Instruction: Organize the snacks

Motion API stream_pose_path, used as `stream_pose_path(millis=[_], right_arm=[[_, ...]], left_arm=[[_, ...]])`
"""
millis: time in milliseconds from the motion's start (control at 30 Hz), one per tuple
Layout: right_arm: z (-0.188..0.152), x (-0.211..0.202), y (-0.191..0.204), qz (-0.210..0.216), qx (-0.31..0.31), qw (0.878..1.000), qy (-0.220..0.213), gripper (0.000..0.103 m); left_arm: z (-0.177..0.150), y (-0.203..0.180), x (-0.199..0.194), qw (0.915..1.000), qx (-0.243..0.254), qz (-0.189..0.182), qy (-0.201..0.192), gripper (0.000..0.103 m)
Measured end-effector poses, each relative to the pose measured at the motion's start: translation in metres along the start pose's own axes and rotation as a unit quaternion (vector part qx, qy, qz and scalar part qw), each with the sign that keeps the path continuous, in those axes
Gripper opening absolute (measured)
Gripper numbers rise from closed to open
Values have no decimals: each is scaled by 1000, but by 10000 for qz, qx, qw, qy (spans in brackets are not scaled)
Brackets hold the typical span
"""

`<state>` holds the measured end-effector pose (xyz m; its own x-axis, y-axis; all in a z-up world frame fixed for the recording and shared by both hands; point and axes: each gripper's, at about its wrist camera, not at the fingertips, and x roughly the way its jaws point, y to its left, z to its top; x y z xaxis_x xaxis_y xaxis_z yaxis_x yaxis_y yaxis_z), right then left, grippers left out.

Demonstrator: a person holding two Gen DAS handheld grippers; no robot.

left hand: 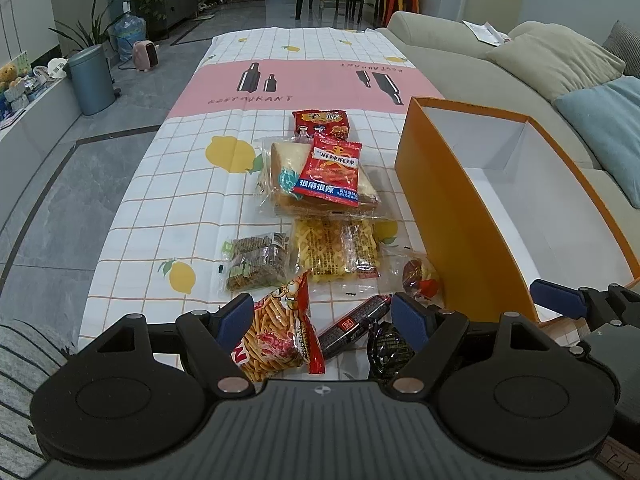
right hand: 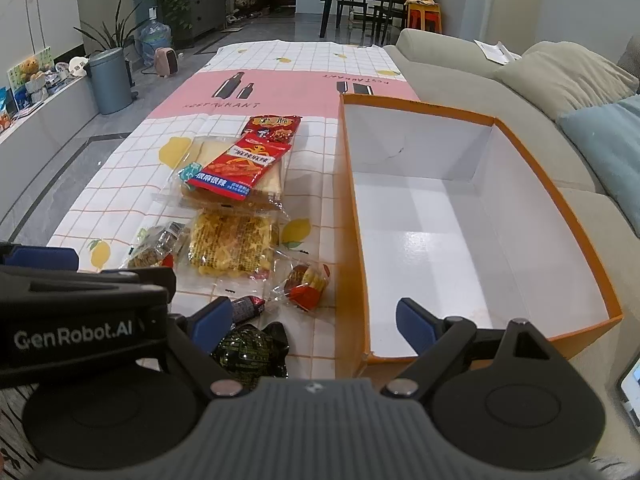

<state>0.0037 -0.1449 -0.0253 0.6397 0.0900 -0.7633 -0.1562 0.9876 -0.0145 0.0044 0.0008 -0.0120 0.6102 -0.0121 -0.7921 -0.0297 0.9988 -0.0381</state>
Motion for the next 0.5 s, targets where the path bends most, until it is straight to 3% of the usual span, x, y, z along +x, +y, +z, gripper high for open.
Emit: stream_pose_path(millis=[500], right_arm=[[-1,3,2,19,-73,10000,54,83]], left_arm=[[-1,2,4,9999,-1,50,116,92]])
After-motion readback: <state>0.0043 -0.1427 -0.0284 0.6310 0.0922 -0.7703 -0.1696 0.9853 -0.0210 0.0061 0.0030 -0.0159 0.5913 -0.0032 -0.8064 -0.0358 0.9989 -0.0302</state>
